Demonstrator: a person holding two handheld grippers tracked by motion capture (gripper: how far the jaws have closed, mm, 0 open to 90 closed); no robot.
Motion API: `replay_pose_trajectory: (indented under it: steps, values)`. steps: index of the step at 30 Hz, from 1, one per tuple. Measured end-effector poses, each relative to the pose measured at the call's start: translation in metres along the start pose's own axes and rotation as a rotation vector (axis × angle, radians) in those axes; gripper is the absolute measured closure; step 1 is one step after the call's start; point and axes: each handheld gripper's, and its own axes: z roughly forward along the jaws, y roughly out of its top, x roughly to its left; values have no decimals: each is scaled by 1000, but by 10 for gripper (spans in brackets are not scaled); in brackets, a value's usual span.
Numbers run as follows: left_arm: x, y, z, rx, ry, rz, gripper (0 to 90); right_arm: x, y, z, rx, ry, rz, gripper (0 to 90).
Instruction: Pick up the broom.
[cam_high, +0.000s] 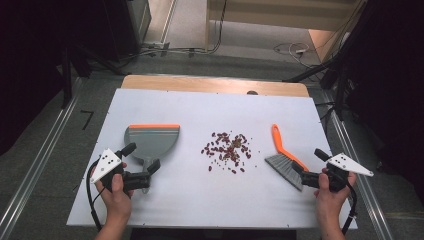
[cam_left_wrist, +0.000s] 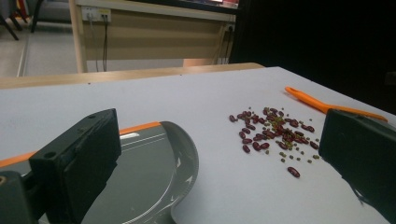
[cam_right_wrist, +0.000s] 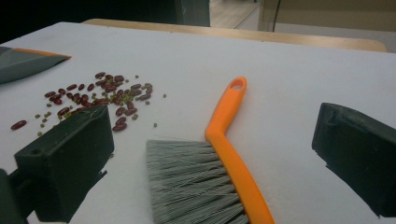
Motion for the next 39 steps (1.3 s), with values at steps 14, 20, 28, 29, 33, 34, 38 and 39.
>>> replay_pose_trajectory:
  steps: [14,20,28,29,33,34,38,39]
  values:
    - [-6,5,3,6,12,24,0,9,43,-6,1,-38,-7,0]
    - [-10,4,4,20,9,44,0,11,70,7,12,-31,-31,0]
    - [-10,2,6,36,-1,42,0,13,93,31,36,-20,-83,0]
    - [-11,2,7,37,-2,41,0,12,94,36,48,-6,-79,0]
    - [-10,0,6,49,-2,40,0,6,98,57,136,12,-24,0]
    - [-10,0,5,52,-3,40,0,5,96,66,185,14,-16,35]
    - [-10,1,2,43,-11,41,0,7,90,76,243,11,-39,140]
    - [-10,1,2,45,-10,44,0,7,89,79,267,13,-41,182]
